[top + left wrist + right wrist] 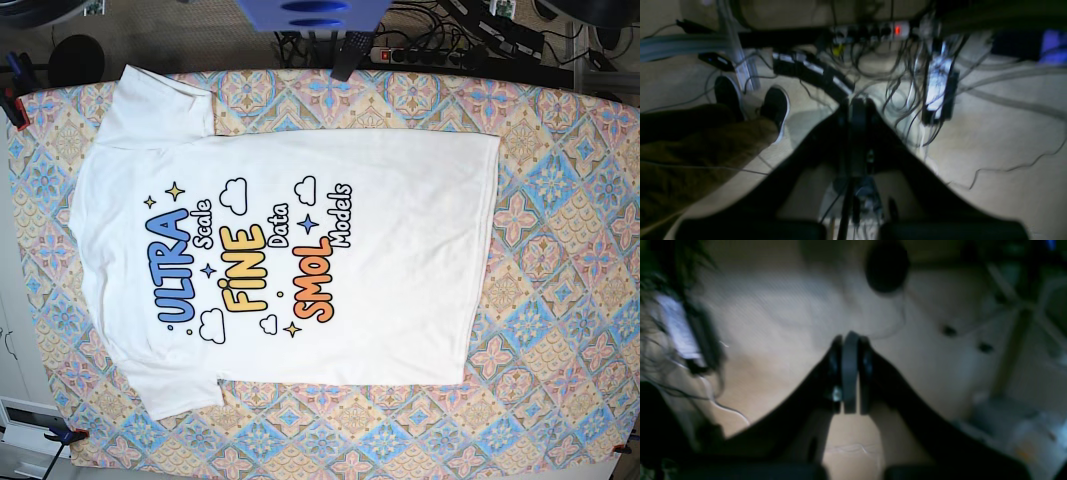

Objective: Fold the T-shirt properly

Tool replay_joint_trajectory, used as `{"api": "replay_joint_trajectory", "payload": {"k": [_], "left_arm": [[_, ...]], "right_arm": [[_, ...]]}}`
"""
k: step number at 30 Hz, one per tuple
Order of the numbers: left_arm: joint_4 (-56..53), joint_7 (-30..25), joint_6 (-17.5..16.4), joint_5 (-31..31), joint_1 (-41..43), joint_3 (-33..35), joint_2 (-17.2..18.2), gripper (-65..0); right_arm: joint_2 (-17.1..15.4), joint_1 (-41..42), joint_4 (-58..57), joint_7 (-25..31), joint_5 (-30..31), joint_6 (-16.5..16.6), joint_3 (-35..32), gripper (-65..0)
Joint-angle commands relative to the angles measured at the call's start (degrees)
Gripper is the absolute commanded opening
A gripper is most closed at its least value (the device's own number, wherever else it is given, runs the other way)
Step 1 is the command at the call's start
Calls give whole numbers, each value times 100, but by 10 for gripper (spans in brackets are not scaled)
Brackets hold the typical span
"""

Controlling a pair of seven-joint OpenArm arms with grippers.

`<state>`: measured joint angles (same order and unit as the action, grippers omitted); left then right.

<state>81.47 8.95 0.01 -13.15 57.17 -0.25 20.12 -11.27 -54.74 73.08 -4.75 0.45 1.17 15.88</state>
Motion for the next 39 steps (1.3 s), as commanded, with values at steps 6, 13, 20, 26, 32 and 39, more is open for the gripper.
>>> {"api": "replay_joint_trajectory", "payload": {"k": [6, 13, 20, 26, 32, 39], "left_arm": [[1352, -38, 12, -369, 617, -32, 261, -638], [2635, -38, 21, -386, 864, -217, 261, -638], [3075, 235, 38, -413, 442, -357, 252, -638], [3092, 1237, 38, -1468, -402, -498, 243, -550], [2881, 2213, 38, -3085, -1211, -885, 234, -449], [1967, 3092, 38, -4105, -1994, -1474, -205, -438]], "right_arm": [[-82, -631, 1004, -48, 294, -130, 280, -650], [-100, -851, 2323, -610, 1806, -130, 280, -650], [-100, -851, 3448, -1006, 1841, -130, 263, -650], [-100, -825, 3598, -1472, 1841, -130, 254, -650], [-100, -508, 3606, -1525, 1850, -130, 236, -650], [-91, -420, 3606, -1525, 1850, -130, 236, -650]]}}
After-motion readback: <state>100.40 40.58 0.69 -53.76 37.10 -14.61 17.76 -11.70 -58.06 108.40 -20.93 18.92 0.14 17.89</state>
